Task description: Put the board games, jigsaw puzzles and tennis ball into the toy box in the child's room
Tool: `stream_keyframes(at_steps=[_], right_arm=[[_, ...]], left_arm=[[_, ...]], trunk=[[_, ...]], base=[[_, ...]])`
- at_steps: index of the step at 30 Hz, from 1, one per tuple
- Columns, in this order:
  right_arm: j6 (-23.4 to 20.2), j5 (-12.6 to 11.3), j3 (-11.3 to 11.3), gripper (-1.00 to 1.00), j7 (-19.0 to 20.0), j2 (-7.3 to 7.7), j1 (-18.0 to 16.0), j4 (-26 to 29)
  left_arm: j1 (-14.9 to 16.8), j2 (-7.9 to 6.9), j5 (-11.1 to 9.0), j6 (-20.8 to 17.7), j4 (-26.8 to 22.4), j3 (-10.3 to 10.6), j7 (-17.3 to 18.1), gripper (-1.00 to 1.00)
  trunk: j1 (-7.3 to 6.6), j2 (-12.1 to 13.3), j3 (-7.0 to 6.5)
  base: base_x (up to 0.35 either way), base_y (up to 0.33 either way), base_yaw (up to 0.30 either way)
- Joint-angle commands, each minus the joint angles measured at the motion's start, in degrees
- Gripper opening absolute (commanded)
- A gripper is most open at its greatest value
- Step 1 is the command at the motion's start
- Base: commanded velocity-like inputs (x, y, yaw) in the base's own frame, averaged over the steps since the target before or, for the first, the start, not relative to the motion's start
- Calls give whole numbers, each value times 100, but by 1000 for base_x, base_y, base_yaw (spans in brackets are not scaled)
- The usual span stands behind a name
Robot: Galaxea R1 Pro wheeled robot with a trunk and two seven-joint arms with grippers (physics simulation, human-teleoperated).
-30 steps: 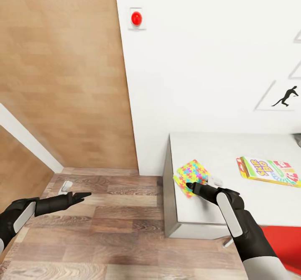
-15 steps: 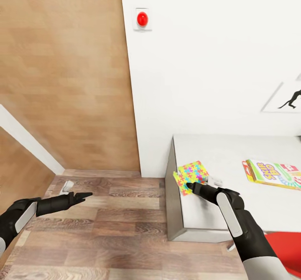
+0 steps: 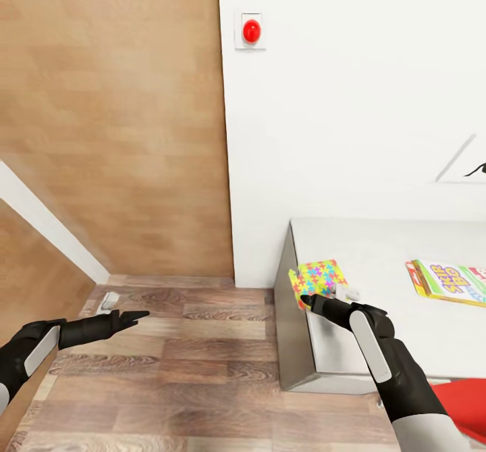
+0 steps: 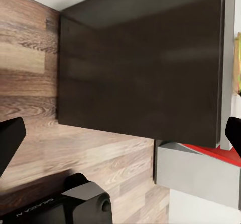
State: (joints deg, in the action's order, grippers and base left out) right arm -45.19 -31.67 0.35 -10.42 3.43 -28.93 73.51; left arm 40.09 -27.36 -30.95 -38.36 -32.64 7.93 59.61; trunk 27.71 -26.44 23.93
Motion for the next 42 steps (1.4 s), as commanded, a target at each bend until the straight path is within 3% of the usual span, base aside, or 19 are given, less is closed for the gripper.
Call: stream_keyframes(at_steps=[1, 21, 34, 42], right_arm=[[1, -216, 9, 100, -48, 0, 0, -184], [1, -208, 9, 100, -48, 0, -1, -196], [1, -202, 18, 100, -48, 3, -1, -183], [1, -199, 20, 100, -48, 10, 0, -165]], left_arm=[[8, -6, -50, -40, 3, 33, 0, 100], [8, -6, -60, -33, 3, 29, 7, 100], [8, -3, -60, -24, 3, 31, 7, 100], [8, 1, -60, -23, 2, 37, 7, 100]], trunk=[[4, -7, 9], [4, -7, 9], [4, -7, 9], [4, -7, 9]], base=[[22, 79, 0], [90, 15, 0], [-68, 45, 0], [-87, -133, 0]])
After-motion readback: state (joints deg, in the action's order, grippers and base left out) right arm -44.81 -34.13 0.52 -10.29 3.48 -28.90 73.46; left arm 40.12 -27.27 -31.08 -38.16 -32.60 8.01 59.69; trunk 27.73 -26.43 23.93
